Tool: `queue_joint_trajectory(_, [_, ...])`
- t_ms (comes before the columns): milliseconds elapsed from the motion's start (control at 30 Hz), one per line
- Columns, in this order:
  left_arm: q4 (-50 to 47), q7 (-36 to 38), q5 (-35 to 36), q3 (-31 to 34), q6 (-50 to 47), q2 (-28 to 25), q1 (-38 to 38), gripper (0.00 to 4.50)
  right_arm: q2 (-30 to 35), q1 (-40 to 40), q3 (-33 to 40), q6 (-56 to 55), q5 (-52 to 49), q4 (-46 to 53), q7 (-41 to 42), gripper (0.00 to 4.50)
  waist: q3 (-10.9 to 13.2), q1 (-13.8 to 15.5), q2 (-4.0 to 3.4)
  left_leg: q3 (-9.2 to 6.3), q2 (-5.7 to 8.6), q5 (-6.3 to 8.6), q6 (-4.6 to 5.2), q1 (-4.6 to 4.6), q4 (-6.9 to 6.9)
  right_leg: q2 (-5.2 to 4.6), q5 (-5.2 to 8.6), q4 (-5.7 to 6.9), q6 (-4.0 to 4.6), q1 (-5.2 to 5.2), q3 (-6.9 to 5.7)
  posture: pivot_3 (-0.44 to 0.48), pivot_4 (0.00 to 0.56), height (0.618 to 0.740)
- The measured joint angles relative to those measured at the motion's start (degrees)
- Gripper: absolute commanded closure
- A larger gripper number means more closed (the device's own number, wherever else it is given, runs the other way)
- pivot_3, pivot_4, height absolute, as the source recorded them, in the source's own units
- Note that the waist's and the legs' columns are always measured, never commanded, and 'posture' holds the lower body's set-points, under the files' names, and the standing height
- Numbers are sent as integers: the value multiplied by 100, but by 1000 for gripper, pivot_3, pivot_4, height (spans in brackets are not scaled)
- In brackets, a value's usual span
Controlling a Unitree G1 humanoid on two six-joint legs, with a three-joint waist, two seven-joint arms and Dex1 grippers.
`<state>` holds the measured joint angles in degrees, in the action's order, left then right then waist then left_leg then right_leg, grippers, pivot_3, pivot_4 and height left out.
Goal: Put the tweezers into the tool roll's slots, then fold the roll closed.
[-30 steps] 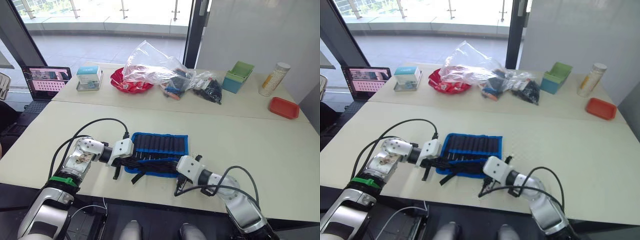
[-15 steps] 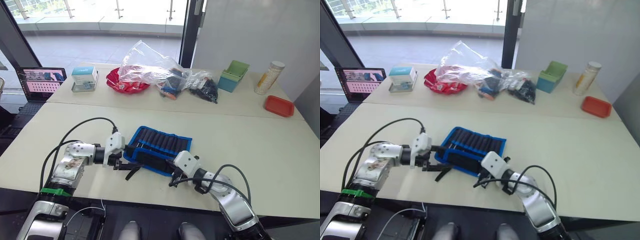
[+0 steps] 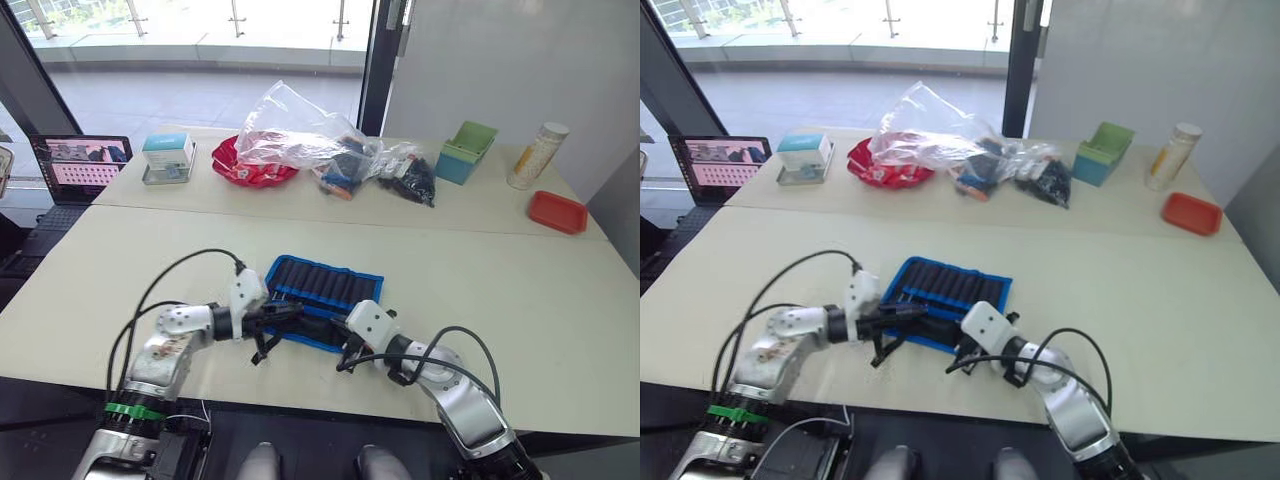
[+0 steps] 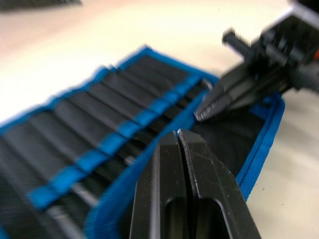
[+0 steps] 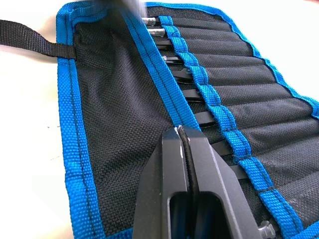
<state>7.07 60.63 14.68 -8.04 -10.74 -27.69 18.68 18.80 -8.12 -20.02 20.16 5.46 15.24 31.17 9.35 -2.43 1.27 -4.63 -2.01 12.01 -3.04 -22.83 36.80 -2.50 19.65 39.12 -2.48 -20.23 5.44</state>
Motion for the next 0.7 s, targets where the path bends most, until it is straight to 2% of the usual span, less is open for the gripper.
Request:
queue_joint_trajectory(133, [308,-177,-438,-255,377,15,157,4474,121,-1,-9,-1,45,89,-19,4500,-9,21,-4,0,4,0,0,8,-4,-5,0,-5,0,10,1,0,150,723])
queue_joint_trajectory(300, [246,-291,-436,-206,494,14,4,4474,2,31,8,-216,56,128,-149,4500,-11,-2,-3,1,-1,0,0,10,-4,-1,0,-7,-1,9,2,0,150,723])
queue_joint_trajectory(400, [97,-401,-405,-164,393,74,-126,4474,-233,-149,-189,-378,138,94,-194,4500,-11,-19,-4,2,-4,0,0,10,-5,0,0,-7,-1,7,2,0,150,723])
queue_joint_trajectory(500, [-69,-563,-352,-128,165,229,-173,4474,-431,-557,-489,-261,459,-370,-289,4500,-11,16,-4,0,1,0,-1,7,-5,-2,0,-7,0,7,0,0,150,723])
queue_joint_trajectory(700, [-150,-605,-275,-43,-67,218,-178,4474,-386,-523,-514,-44,493,-453,-241,4500,-11,28,-4,-1,5,2,0,7,-11,-8,0,-7,-1,7,0,0,150,723])
